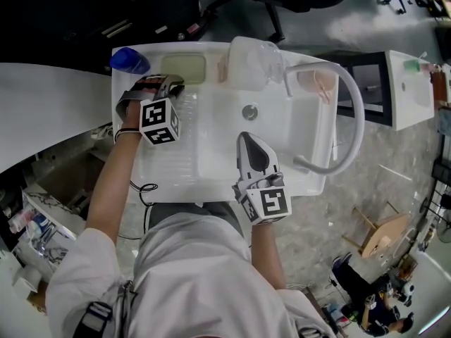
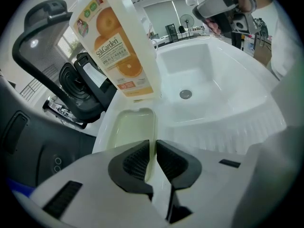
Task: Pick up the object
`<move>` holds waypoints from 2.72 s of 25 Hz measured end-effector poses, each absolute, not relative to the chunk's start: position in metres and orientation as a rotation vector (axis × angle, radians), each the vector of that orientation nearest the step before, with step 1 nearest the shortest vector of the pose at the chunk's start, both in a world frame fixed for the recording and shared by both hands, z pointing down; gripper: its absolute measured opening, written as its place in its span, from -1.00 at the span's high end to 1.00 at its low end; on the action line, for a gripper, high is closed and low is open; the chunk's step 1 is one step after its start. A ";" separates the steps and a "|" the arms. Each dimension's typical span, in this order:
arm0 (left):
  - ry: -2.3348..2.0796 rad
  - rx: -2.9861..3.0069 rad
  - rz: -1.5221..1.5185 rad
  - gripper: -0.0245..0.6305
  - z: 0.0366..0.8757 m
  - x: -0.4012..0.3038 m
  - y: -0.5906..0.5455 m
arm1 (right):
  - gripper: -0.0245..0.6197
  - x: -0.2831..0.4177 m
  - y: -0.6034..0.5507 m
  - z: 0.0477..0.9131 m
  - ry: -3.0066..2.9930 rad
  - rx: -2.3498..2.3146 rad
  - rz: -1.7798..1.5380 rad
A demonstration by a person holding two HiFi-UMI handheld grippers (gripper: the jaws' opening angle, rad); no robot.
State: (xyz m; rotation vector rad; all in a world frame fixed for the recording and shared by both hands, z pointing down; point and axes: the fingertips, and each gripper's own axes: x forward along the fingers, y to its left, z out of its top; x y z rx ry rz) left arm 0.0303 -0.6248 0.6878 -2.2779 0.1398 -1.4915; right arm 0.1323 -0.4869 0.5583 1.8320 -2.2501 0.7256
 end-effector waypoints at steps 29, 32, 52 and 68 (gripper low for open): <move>0.777 -2.563 -1.072 0.80 0.522 0.014 -0.550 | 0.91 0.124 -0.437 0.472 -2.461 1.800 0.506; 0.864 -2.575 -0.999 0.80 0.497 0.006 -0.539 | 0.91 0.122 -0.430 0.459 -2.491 1.791 0.478; 1.364 -2.593 -0.453 0.81 0.365 -0.067 -0.452 | 0.91 0.133 -0.396 0.377 -2.600 1.857 0.283; 1.481 -2.540 -0.214 0.81 0.323 -0.099 -0.411 | 0.91 0.155 -0.376 0.344 -2.611 1.930 0.121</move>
